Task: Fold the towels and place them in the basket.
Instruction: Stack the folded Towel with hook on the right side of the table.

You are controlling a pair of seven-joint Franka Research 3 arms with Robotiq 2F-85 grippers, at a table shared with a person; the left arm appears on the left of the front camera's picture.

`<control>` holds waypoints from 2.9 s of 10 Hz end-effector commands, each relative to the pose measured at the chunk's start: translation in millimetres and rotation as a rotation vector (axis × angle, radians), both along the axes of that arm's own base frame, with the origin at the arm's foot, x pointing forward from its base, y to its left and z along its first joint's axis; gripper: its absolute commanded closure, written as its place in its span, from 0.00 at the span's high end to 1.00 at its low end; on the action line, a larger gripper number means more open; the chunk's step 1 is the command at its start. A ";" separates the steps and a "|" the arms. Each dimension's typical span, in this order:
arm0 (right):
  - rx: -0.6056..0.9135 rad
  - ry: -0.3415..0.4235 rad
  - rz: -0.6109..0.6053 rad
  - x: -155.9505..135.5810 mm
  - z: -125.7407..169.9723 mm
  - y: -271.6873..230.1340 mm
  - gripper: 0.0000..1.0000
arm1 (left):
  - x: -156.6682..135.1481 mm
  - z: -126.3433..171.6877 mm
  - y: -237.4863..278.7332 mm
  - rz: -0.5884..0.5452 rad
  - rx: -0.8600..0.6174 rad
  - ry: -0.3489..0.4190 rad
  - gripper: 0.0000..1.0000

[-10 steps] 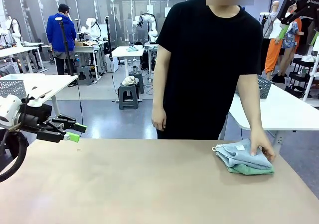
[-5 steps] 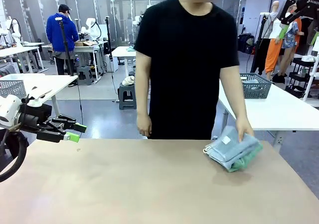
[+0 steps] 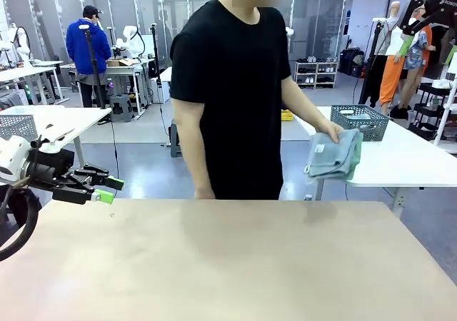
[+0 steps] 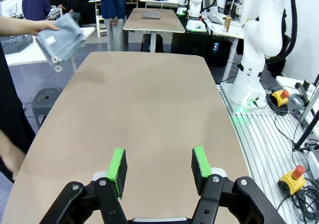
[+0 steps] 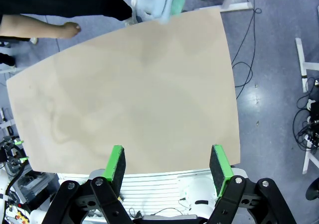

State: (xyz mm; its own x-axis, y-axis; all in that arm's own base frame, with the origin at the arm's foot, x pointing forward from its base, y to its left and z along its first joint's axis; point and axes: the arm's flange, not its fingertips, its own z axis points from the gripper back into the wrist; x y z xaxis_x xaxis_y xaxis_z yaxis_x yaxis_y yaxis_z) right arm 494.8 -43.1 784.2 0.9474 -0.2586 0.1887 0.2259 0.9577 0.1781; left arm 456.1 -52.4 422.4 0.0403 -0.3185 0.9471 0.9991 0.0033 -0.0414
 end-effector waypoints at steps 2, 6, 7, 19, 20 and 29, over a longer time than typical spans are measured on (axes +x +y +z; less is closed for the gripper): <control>0.008 0.008 -0.002 -1.5 1.9 -1.7 0.85 | -0.3 2.1 -0.2 0.004 -0.012 -0.003 0.67; 0.008 0.008 -0.002 -1.5 1.9 -1.7 0.85 | -0.3 2.1 -0.2 0.004 -0.012 -0.003 0.67; 0.008 0.008 -0.002 -1.5 1.9 -1.7 0.85 | -0.3 2.1 -0.2 0.004 -0.012 -0.003 0.67; 0.008 0.008 -0.002 -1.5 1.9 -1.7 0.85 | -0.3 2.1 -0.2 0.004 -0.012 -0.003 0.67; 0.008 0.008 -0.002 -1.5 1.9 -1.7 0.85 | -0.3 2.1 -0.2 0.004 -0.012 -0.003 0.67; 0.008 0.008 -0.002 -1.5 1.9 -1.7 0.85 | -0.3 2.1 -0.2 0.004 -0.012 -0.003 0.67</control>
